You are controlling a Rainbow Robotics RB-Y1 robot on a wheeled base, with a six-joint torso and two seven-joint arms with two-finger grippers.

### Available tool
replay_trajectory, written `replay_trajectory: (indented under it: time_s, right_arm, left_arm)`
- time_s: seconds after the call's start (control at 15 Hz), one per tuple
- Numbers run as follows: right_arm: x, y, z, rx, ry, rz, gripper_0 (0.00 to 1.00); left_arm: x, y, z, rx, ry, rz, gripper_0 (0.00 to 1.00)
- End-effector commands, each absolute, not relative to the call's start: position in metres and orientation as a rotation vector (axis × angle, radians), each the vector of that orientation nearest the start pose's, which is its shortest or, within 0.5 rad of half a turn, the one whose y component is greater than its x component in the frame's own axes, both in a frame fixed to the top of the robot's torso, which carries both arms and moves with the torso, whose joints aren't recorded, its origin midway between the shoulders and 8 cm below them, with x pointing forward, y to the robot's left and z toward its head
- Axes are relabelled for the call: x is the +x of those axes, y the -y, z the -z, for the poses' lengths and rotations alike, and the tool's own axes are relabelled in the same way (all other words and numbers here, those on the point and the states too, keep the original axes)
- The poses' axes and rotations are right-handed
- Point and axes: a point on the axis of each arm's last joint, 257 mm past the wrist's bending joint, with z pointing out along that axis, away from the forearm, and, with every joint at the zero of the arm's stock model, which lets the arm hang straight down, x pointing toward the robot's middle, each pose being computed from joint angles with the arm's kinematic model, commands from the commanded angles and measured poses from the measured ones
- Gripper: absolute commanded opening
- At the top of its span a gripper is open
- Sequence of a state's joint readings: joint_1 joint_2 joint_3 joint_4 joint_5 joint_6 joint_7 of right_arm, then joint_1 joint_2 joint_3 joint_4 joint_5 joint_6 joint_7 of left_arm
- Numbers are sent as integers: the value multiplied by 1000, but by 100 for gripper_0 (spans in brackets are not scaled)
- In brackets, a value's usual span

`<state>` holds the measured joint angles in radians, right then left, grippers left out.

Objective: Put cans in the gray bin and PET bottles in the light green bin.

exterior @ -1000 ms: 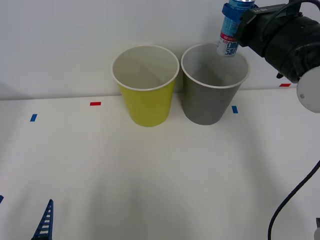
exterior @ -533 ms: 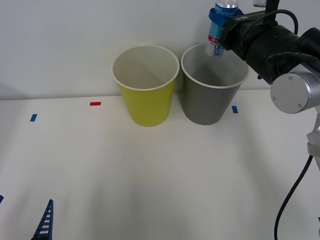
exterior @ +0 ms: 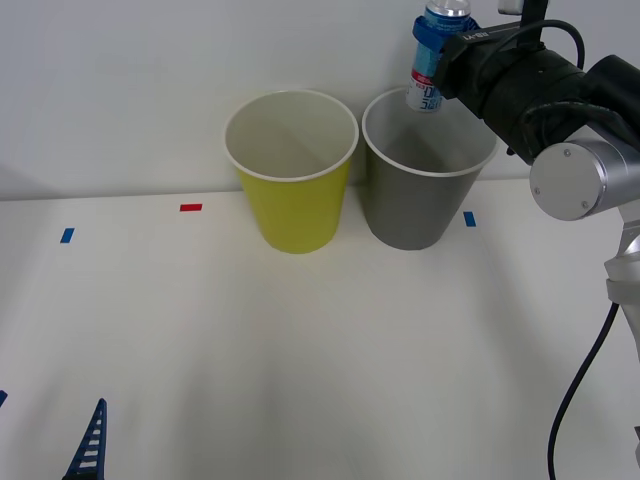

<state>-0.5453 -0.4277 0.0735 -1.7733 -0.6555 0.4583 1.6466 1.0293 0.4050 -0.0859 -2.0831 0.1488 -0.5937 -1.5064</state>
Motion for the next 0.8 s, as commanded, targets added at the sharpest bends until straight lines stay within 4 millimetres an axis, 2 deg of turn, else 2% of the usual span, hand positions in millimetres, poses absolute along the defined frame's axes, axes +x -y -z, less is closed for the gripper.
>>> replay_trajectory:
  time_s: [0.07, 0.13, 0.2, 0.4, 0.8]
  right_arm:
    - [608, 137, -62, -312, -1356, -343, 52]
    - [608, 139, -60, -314, -1360, -340, 84]
    - [608, 139, -59, -314, -1362, -338, 100]
    - [606, 145, -52, -323, -1375, -319, 100]
    - [606, 147, -53, -329, -1380, -315, 100]
  left_arm:
    - [242, -310, 211, 105, -1506, -66, 100]
    - [242, -310, 211, 105, -1506, -66, 100]
    - [242, -310, 211, 105, -1506, -66, 100]
    - [242, -310, 211, 105, -1506, -66, 100]
    - [242, -310, 211, 105, -1506, -66, 100]
